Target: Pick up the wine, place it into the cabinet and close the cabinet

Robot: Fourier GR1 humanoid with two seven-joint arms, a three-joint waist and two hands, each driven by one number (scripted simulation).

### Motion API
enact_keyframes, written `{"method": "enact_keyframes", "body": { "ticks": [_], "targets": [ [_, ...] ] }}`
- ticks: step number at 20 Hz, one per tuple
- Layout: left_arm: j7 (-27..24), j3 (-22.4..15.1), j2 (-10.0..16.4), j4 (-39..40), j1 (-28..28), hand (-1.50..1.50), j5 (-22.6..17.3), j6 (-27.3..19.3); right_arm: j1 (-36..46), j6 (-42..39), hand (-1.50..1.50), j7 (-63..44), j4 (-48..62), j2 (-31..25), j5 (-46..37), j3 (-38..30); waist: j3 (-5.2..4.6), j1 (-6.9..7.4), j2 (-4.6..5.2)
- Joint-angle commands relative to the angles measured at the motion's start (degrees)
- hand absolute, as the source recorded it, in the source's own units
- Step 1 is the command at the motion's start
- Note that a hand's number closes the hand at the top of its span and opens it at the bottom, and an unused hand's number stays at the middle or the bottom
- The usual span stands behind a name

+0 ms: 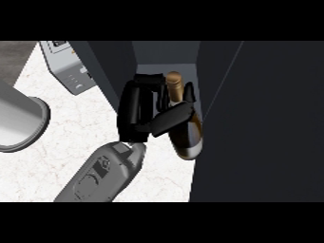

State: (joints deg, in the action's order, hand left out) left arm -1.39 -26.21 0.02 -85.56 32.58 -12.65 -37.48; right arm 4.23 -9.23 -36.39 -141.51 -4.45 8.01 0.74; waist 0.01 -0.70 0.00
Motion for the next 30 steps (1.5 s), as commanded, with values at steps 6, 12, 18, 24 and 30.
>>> {"method": "enact_keyframes", "body": {
  "ticks": [6,12,18,24,30],
  "targets": [
    [-9.2,-3.8,0.0,9.0,0.9,1.50,-6.4,-3.9,0.1,2.0,-1.50,-4.6,-7.0,1.1,2.3,1.8,-0.03,-0.21,0.01],
    [-14.2,-3.4,0.0,14.0,-1.2,1.50,-4.0,-2.8,-3.6,-0.2,-1.50,-2.6,-7.6,0.3,7.0,-2.3,0.00,-0.47,0.01],
    [-20.1,-0.4,0.0,17.8,-3.9,1.50,-3.6,0.6,-3.4,-1.1,-1.50,0.7,-4.0,1.7,3.1,0.3,-0.01,0.14,0.03],
    [-19.8,3.1,0.0,21.2,1.1,1.50,-5.9,0.7,-1.3,-1.3,-1.50,-0.4,-3.6,0.3,5.8,-2.3,-0.01,0.13,0.01],
    [-18.9,8.7,1.5,23.1,2.4,1.50,-5.8,4.9,-2.2,-1.5,-1.50,0.3,-3.5,0.1,7.7,-4.5,0.01,0.32,-0.04]
  ]
}}
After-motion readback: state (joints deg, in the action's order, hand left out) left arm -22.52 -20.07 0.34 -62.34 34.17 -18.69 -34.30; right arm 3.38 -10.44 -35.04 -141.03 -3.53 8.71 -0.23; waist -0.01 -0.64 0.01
